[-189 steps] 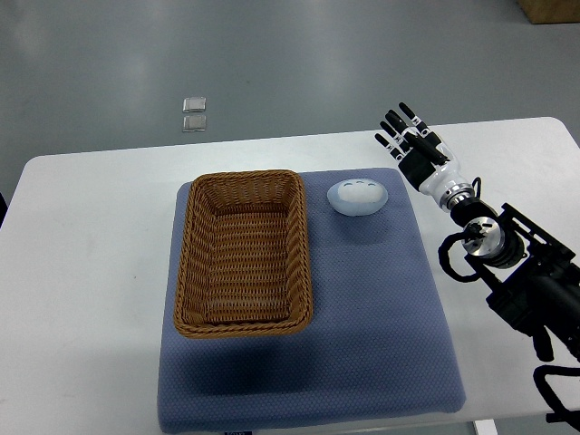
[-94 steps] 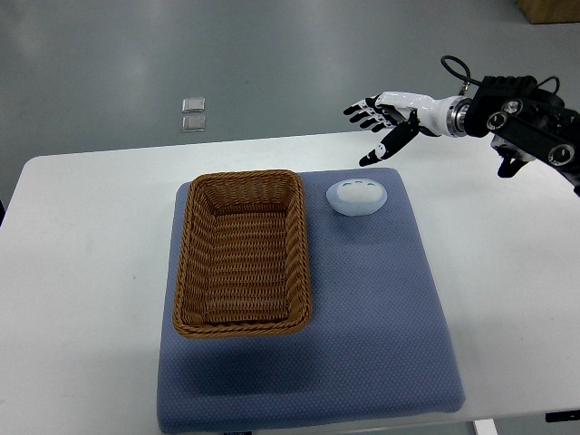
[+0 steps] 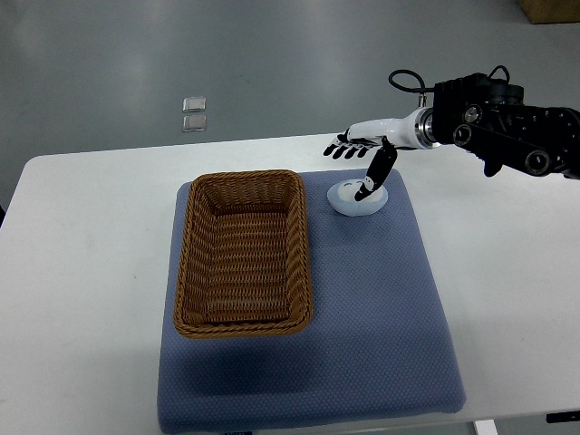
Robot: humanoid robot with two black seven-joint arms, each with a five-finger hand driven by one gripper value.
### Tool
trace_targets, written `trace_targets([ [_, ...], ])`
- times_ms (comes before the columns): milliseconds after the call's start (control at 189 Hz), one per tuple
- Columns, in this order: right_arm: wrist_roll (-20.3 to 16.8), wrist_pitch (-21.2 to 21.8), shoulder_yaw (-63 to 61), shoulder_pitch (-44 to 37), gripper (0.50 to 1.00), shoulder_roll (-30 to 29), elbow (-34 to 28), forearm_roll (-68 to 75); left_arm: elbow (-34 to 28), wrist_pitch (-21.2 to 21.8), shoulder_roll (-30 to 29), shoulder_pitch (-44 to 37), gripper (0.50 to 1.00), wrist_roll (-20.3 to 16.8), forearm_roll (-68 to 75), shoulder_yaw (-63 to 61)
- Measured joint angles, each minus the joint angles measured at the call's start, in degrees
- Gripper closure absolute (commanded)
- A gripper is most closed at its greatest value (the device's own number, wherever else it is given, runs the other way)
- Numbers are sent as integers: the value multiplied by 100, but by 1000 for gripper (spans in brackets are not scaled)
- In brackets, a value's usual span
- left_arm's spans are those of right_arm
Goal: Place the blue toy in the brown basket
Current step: 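Lower the right hand over the pale blue toy and close fingers around it, then lift the held toy with the right hand toward the wicker basket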
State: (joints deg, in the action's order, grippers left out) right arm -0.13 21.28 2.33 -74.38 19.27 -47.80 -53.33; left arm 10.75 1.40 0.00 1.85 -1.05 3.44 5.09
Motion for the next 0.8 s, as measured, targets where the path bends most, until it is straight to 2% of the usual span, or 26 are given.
trace_targets([
  [350, 47, -295, 5, 329, 595, -59, 168, -298, 7, 0, 0, 8, 500, 0, 4, 0],
  [800, 57, -545, 18, 586, 609, -448, 487, -310, 6, 0, 0, 9, 500, -1, -2, 1],
])
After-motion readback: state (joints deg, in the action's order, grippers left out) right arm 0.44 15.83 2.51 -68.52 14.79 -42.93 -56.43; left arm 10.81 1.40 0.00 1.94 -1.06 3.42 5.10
